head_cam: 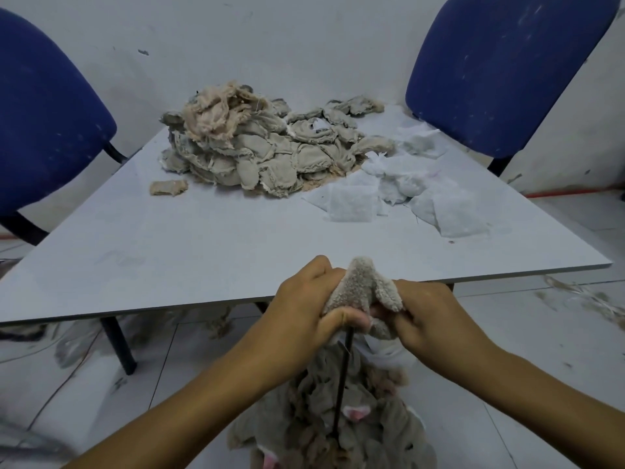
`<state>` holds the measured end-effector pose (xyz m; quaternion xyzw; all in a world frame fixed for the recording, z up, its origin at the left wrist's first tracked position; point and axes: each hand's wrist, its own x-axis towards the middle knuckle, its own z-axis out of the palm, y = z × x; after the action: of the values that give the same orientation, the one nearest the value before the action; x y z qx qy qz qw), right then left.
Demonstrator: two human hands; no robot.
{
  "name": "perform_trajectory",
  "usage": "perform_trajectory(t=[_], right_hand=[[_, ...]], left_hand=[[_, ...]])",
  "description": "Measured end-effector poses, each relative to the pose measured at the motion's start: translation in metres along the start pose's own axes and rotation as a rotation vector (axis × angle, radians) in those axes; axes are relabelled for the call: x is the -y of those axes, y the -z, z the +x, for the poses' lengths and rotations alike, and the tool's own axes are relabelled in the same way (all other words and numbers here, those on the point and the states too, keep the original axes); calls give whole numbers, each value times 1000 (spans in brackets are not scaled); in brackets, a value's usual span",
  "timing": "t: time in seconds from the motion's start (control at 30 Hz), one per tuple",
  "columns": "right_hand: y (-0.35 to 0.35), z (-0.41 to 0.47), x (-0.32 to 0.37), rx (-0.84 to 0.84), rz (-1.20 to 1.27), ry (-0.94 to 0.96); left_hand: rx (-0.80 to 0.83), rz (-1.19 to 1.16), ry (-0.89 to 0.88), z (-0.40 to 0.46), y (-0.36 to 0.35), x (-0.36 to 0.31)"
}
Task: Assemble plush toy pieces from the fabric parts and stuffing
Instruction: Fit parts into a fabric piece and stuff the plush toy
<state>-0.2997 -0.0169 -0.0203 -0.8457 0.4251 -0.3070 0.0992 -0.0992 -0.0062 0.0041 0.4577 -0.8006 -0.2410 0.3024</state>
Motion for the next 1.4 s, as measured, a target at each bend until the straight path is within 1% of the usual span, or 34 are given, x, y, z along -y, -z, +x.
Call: perform_trajectory(t=[0.07,0.13,0.17,0.2,0.23,0.27,0.3,0.33,0.37,0.43,0.53,0.57,0.63,0.7,0.77,0.8,0.83,0.9,0.93,0.97,1.03,1.1,1.17,1.2,1.27,1.3,1.33,1.4], right_hand=[[-1,2,1,46,15,-51],[5,3,1,103,94,-79],[11,4,2,64,135,-64],[18,5,2,-32,134,-27],[24,6,4,-131,89,33],[27,6,5,-192,28,112],[25,5,5,-195,-31,176],[19,3,3,-161,-79,212],[12,1,2,-105,-102,214],[-1,-1,2,-25,-73,154],[-6,-3,1,31,-51,101],[-4,-3,1,51,-47,78],[5,0,0,63,-51,36],[13,3,1,0,-11,19],[16,4,3,-92,-44,70],[13,5,4,-90,-110,87],[7,4,4,-18,-172,59],[-9,0,2,211,-198,-106],[-13,-2,-2,272,-227,-154],[-12,-2,-3,276,-247,-146],[-5,-2,-3,173,-180,-35],[3,-3,-3,137,-84,-43],[6,-4,-1,66,-7,-65],[8,-1,1,-16,23,-45],[10,3,-1,-183,19,38],[9,3,-2,-212,-5,75],[5,1,-4,-180,-15,77],[-5,-3,-2,-14,3,10]], left_hand=[[-6,-15,26,-2,-1,1],[-69,-148,52,-2,1,-2],[-132,-263,51,-2,3,-3],[-191,-357,26,-1,3,-4],[-239,-400,-16,-1,2,-6],[-271,-391,-57,0,1,-7],[-279,-356,-79,0,-1,-8],[-260,-309,-68,0,-4,-6],[-222,-257,-27,0,-7,-4],[-136,-193,72,-2,-10,3],[-109,-140,86,-5,-10,8],[-120,-164,83,-7,-10,6],[-185,-293,85,-8,-8,1],[-304,-414,36,-5,-1,-5],[-360,-449,-72,0,6,-9],[-343,-461,-88,2,6,-9],[-303,-472,-62,2,4,-9],[-200,-474,46,0,-2,-7],[-158,-422,69,-1,-5,-4],[-126,-321,63,-2,-7,1],[-65,-105,11,-3,-9,6],[-11,-38,-9,-4,-8,7],[-29,-97,-20,-3,-7,3],[-65,-138,-32,-2,-4,0],[-127,-204,-74,2,2,-2],[-150,-202,-101,4,5,-2],[-166,-176,-130,4,5,-1],[-130,-160,-145,1,2,1]])
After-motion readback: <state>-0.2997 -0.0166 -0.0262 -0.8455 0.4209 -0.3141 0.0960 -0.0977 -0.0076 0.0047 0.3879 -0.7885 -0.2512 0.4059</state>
